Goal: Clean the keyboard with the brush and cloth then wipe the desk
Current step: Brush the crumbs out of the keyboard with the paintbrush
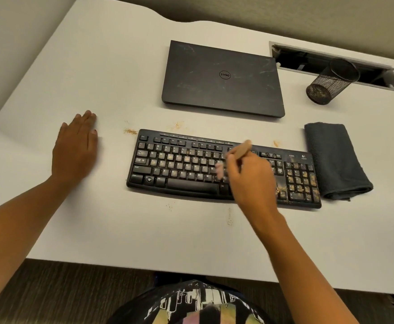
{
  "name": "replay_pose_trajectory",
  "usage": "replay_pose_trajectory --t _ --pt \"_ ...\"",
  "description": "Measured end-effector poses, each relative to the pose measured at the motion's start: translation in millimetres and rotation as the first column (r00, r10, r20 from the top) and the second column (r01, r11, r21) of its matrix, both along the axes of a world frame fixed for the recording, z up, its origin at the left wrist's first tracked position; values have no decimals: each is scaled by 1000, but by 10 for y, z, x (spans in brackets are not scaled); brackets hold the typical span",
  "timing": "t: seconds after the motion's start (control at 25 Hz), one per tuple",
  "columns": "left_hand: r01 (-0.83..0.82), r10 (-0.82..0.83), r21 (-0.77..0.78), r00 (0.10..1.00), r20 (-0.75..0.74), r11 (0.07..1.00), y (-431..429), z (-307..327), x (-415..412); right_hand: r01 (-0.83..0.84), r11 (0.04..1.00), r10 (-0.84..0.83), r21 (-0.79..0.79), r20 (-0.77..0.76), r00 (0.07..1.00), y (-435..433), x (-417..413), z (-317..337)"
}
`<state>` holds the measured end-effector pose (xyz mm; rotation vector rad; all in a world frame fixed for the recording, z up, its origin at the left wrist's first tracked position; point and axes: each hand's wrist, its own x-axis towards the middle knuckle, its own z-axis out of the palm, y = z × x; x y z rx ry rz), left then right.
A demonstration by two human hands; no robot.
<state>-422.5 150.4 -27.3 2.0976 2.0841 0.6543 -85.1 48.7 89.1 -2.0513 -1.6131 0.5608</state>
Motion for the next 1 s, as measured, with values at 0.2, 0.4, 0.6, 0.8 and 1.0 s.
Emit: replay_pose_trajectory --t 0.2,0.4,0.6,0.8,1.0 --pt "11 -11 6 1000 -10 1000 -2 -6 -8 36 994 -33 103 -35 999 15 80 128" --pt "8 -8 8 1000 15 1000 -18 12 9 -39 997 25 -62 -214 977 70 -102 3" --pt "22 -22 15 1000 -1 1000 6 -47 -31 200 979 -200 32 -13 980 73 202 32" --pt "34 -33 32 999 -13 999 0 -56 -32 28 998 -10 63 -276 961 337 -264 30" --pt "28 -28 40 1000 -7 999 10 -64 -30 -75 997 69 -17 -229 971 598 -420 -24"
